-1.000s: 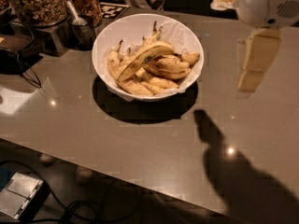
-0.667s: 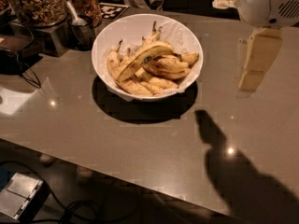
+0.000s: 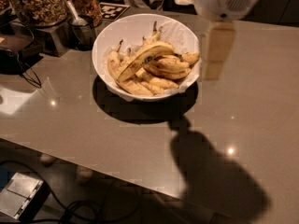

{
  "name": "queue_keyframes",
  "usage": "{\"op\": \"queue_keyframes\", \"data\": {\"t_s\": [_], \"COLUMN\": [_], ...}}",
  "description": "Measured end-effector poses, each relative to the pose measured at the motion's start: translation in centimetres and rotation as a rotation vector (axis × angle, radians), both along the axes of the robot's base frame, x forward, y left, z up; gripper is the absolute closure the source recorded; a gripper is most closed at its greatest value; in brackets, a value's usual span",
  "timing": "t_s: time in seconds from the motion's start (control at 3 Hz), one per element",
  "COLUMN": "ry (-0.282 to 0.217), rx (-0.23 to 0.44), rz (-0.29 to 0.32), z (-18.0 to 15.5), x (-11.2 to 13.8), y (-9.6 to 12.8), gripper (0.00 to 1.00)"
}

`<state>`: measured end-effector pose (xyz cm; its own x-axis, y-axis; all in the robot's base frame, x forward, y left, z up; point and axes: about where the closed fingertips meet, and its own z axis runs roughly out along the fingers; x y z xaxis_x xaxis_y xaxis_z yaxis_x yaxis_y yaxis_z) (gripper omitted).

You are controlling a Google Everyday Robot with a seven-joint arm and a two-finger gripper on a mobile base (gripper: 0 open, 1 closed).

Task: Pick banana from white bowl

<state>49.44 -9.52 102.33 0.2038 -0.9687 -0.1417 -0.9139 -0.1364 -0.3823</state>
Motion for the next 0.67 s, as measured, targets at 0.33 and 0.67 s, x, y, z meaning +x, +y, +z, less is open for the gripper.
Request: {"op": "queue_keyframes", "data": {"t_s": [0.33, 0.67], "ry": [-0.007, -0.001], "rx": [-0.062, -0.112], "rz": [0.094, 0.142], "z": [-0.5, -1.4], "x": [2.7, 5.3], "y": [3.6, 5.4], "gripper": [0.00, 0.00]}}
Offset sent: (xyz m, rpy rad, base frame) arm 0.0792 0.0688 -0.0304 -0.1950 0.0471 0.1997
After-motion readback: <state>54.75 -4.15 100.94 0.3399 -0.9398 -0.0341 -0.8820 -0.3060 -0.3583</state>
